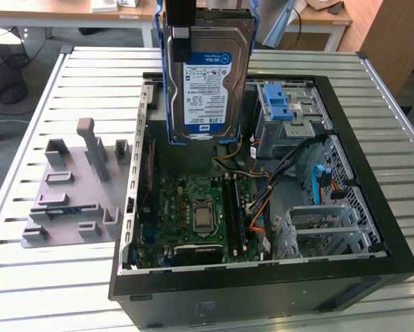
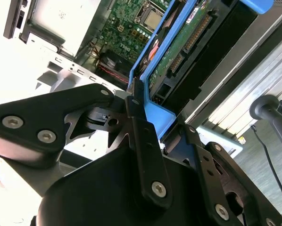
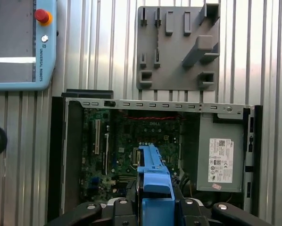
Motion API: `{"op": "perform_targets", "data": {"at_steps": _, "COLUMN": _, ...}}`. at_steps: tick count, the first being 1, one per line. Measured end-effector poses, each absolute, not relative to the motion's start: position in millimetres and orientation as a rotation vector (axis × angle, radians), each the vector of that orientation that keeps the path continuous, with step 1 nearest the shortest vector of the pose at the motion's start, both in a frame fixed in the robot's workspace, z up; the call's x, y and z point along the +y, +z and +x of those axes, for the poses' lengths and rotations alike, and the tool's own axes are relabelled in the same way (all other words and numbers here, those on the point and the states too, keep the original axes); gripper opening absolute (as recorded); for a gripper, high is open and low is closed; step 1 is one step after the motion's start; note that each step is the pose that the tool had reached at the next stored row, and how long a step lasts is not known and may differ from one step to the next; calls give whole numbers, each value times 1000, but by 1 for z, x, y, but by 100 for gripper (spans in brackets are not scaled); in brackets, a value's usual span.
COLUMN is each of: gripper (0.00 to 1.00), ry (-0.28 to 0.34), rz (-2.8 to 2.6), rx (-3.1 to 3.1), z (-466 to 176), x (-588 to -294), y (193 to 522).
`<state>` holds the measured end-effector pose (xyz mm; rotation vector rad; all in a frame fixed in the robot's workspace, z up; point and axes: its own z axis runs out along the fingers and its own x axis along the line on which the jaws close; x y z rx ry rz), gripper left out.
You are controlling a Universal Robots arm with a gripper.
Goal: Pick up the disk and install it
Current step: 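Insert the disk into the insertion slot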
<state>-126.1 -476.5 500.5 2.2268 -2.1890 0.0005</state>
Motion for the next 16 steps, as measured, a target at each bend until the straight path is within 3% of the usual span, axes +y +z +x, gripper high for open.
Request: {"op": "perform_targets", "data": {"at_steps": 16, "gripper": 36, "ry": 4, "rz": 2225, "rx": -2188, "z": -126, "x": -483, "y": 501}}
